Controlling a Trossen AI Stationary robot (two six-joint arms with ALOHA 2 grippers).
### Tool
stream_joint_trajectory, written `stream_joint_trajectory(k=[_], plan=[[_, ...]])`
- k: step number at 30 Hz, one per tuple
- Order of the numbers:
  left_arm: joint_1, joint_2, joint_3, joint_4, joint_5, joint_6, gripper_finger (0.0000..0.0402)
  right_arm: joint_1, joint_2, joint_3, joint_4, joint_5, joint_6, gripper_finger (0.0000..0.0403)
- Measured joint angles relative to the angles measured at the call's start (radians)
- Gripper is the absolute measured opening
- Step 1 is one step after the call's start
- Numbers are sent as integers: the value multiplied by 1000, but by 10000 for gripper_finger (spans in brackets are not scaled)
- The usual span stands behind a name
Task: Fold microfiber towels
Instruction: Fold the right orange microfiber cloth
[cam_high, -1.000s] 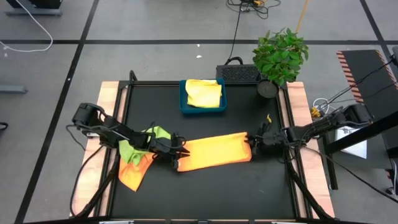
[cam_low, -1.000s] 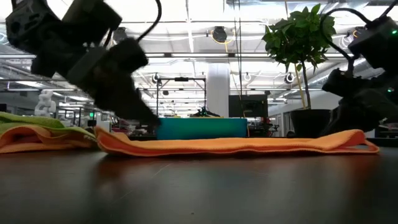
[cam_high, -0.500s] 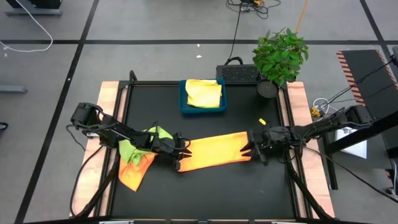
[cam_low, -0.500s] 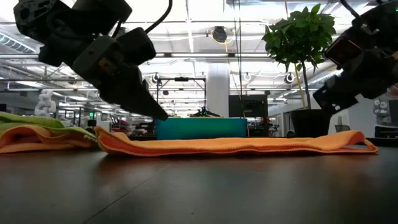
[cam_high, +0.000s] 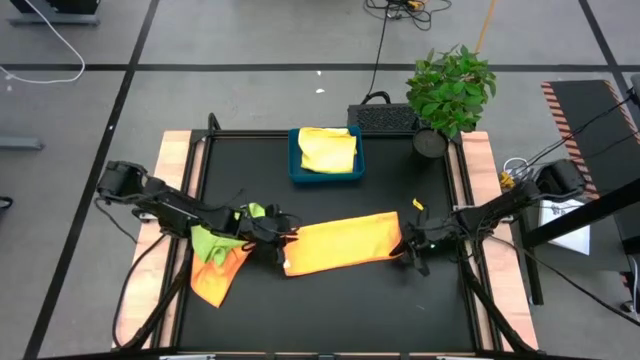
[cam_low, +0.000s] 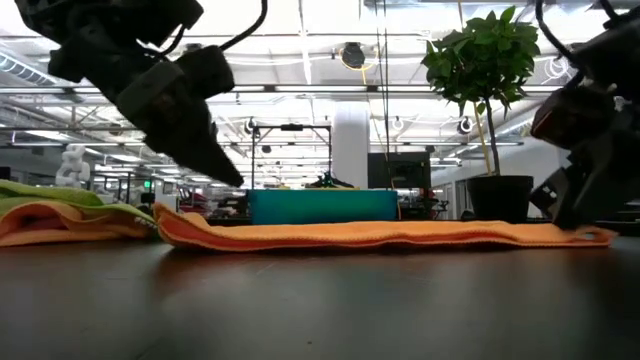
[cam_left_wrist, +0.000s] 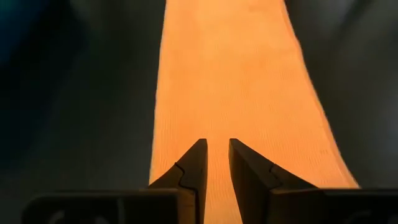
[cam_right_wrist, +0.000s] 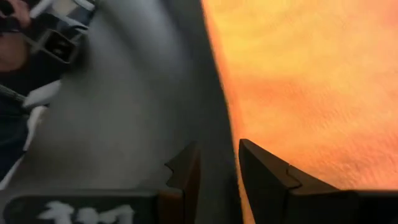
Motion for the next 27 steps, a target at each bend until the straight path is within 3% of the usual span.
stream_joint_trajectory(k=[10,16,18,27], plan=[[7,97,-1,-85,123,-126,67,-42,64,6,-75,112,120,104],[-54,220,13,210,325,-106,67,-133,59,5,-107,126,99,104],[-75,246,44,232,371,-86,67,-165,53,4,-111,125,70,104],[-115,227,163,33,379,-19,67,-217,-52,1,-142,-135,12,104]])
